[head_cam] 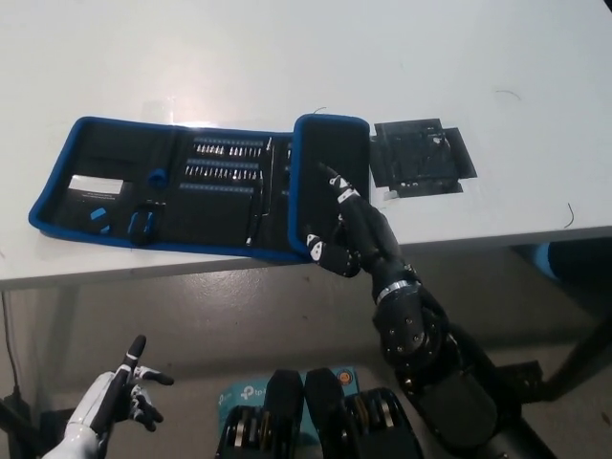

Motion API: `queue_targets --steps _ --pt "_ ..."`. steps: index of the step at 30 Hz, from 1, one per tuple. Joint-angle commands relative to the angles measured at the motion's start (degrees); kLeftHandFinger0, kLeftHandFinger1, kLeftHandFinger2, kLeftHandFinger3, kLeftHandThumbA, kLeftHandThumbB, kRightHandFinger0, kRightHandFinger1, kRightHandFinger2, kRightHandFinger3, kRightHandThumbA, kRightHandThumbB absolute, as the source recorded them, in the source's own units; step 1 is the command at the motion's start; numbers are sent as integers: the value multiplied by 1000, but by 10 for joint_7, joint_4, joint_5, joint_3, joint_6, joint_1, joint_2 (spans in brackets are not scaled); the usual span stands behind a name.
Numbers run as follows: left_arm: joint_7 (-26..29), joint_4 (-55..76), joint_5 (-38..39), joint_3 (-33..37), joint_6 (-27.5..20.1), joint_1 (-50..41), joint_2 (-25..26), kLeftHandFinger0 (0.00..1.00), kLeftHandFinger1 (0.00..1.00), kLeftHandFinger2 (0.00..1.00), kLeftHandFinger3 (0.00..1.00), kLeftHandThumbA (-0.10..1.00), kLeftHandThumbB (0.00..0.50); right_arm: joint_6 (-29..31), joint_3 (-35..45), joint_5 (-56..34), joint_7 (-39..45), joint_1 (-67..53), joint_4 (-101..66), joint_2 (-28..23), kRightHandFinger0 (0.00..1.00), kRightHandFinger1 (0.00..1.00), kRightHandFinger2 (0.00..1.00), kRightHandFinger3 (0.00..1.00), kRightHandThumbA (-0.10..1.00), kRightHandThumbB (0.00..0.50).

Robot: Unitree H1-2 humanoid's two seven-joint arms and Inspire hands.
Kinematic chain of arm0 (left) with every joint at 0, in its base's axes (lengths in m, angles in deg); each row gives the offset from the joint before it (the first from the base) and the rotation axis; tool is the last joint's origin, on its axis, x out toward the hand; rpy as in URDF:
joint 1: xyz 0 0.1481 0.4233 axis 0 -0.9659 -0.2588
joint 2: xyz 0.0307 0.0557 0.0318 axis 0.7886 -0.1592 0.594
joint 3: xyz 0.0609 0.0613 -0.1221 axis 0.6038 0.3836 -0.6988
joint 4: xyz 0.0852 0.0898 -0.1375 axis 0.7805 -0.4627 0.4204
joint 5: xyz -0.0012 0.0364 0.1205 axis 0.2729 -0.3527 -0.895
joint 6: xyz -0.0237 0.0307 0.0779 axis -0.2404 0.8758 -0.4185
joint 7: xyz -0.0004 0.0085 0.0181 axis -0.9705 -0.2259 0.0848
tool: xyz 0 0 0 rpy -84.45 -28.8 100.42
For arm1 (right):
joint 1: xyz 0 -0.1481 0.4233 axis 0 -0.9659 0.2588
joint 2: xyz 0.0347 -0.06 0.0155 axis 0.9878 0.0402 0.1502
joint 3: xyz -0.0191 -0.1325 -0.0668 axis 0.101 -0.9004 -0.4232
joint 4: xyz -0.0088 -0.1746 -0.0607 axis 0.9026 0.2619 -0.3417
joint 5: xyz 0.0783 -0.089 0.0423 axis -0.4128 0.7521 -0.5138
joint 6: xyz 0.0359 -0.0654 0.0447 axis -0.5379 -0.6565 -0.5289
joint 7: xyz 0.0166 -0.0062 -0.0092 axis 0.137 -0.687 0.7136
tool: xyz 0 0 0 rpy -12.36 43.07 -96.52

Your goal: The robot uses its right hand to lift an edge of the toolkit kept in middle of the desk and make one fold in it

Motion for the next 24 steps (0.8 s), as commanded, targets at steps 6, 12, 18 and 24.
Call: queue_targets --steps 6,12,18,24 --pt "-3 10 -1 -6 -5 -13 8 342 315 166 451 1000 415 -135 79 -71 125 13 -136 -24 1000 1000 1000 1000 555 167" --pt "-2 6 0 -8 -9 -9 7 324 292 138 424 1000 434 -135 221 -251 151 46 -247 -24 1000 1000 1000 1000 504 143" --pt "-1 5 -3 -8 -9 -10 5 327 305 150 430 1000 454 -135 168 -540 11 42 -341 -148 988 1000 1000 1000 496 1" --pt "2 2 -4 -8 -12 -7 1 328 295 141 417 1000 495 -135 307 -443 85 -75 -402 -109 835 1000 1000 1000 523 75"
